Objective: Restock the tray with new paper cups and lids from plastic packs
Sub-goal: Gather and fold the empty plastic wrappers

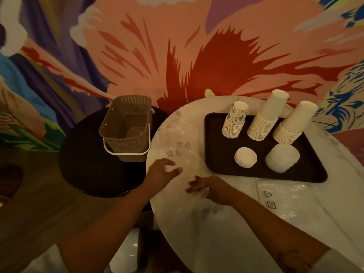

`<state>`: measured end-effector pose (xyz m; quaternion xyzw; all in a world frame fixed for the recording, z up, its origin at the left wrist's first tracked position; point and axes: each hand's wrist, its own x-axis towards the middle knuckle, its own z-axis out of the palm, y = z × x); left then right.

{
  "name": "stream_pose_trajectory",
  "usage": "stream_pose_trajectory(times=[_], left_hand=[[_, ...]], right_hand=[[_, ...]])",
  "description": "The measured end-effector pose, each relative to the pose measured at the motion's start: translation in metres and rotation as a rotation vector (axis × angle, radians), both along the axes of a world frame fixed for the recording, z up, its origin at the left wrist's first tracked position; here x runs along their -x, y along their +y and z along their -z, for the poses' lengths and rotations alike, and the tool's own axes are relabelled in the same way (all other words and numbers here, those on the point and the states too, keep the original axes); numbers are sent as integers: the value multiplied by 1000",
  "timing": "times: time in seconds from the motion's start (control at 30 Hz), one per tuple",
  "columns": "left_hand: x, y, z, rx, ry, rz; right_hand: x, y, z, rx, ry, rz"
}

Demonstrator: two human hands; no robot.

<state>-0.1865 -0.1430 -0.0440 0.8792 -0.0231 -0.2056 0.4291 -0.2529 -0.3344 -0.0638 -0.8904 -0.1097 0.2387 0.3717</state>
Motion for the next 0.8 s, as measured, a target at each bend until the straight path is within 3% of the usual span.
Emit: stream_pose_trajectory(times=[0.07,0.17,0.23,0.37,0.47,0.63,0.73,0.8], left_hand=[[-6,9,16,-124,85,-159],[-6,16,30,30,273,-243],[0,17,33,90,255,-210],[5,17,37,-2,113,-85],[9,15,36,-30,112,-75],[18,4,25,179,323,-253],[26,0,28,-1,144,-161],[30,-3,29,-23,73,-188]], right_hand=[[5,-2,-9,-28,101,54],[9,-5,-18,-9,187,139],[7,-4,-17,-55,256,292],[-5,6,-5,-91,354,617],[-10,13,3,-37,328,746],[-14,18,21,97,213,761],[-11,24,23,136,153,762],[-8,26,22,134,119,756]])
